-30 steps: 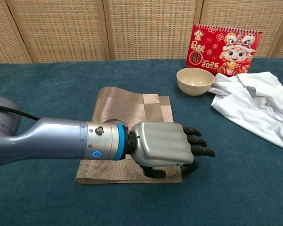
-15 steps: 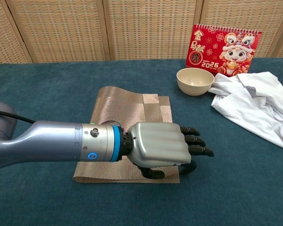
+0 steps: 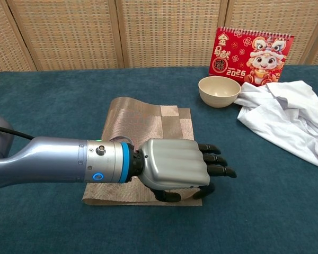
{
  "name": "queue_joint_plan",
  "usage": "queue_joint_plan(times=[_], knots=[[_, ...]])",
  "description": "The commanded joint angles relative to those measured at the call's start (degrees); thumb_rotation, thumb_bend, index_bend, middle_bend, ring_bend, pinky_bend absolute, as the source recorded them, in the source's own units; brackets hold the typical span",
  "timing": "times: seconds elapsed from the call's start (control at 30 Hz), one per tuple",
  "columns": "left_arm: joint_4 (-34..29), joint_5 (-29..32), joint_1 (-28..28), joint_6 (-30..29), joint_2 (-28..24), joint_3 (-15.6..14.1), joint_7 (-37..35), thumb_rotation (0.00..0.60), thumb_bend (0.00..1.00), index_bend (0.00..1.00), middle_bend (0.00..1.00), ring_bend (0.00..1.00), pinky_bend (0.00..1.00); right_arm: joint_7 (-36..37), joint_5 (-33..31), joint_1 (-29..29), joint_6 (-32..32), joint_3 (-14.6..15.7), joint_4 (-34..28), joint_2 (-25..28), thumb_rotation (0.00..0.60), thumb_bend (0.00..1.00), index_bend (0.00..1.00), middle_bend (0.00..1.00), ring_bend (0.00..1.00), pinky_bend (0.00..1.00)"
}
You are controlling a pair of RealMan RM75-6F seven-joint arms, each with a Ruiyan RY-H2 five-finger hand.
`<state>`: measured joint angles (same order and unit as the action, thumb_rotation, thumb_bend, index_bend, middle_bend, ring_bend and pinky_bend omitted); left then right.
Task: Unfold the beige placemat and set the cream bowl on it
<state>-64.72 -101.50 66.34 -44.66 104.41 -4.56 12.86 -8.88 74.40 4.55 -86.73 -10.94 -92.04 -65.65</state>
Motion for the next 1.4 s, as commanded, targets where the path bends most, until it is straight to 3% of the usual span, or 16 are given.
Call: queue_joint_plan(times=[0.03,0.13,0.37,0.53,0.83,1.17,1.4], knots=[[0.26,0.21,-0.18,0.01,0.13,-0.03,0.03,0.600,0.41,0.50,0.00,0.00,0.00,0.07,0.02,-0.01,-0.03,-0.01,-0.01,0.02,0.600,0.00,0.09,0.00,0.00,0.00],[0.57,0.39,-0.29,0.01,0.33,0.06,0.15,0.600,0.41,0.56,0.00,0.00,0.00,0.23,-0.02,-0.03,-0.04,-0.05,-0.11,0.12,0.600,0.00,0.09,0.00,0.00,0.00],[0.66,0.53,-0.34,-0.07,0.61,0.20,0.27,0.600,0.45,0.57,0.00,0.00,0.00,0.52,-0.03,-0.09,-0.04,-0.06,-0.11,0.24,0.600,0.00,0.09,0.00,0.00,0.00],[0.65,0.74,-0.37,-0.02,0.60,0.32,0.28,0.600,0.63,0.60,0.00,0.00,0.00,0.63,-0.04,-0.08,0.07,-0.01,-0.13,0.29,0.600,0.00,0.09,0.00,0.00,0.00],[0.34,1.03,-0.65,-0.16,0.03,0.28,0.15,0.600,0.81,0.66,0.00,0.00,0.00,0.75,0.01,-0.03,0.26,0.08,-0.21,0.31,0.600,0.00,0.09,0.00,0.00,0.00],[-1.59,1.39,-1.22,-1.87,-1.86,1.16,0.62,0.600,0.83,0.69,0.00,0.00,0.00,0.92,0.25,-0.02,0.25,0.19,-0.38,0.35,0.600,0.00,0.09,0.00,0.00,0.00],[-6.81,2.25,-3.16,-6.20,-8.27,2.81,2.35,0.600,0.84,0.70,0.00,0.00,0.00,1.11,1.00,-0.12,-0.07,0.44,-0.90,0.51,0.600,0.00,0.09,0.00,0.00,0.00]])
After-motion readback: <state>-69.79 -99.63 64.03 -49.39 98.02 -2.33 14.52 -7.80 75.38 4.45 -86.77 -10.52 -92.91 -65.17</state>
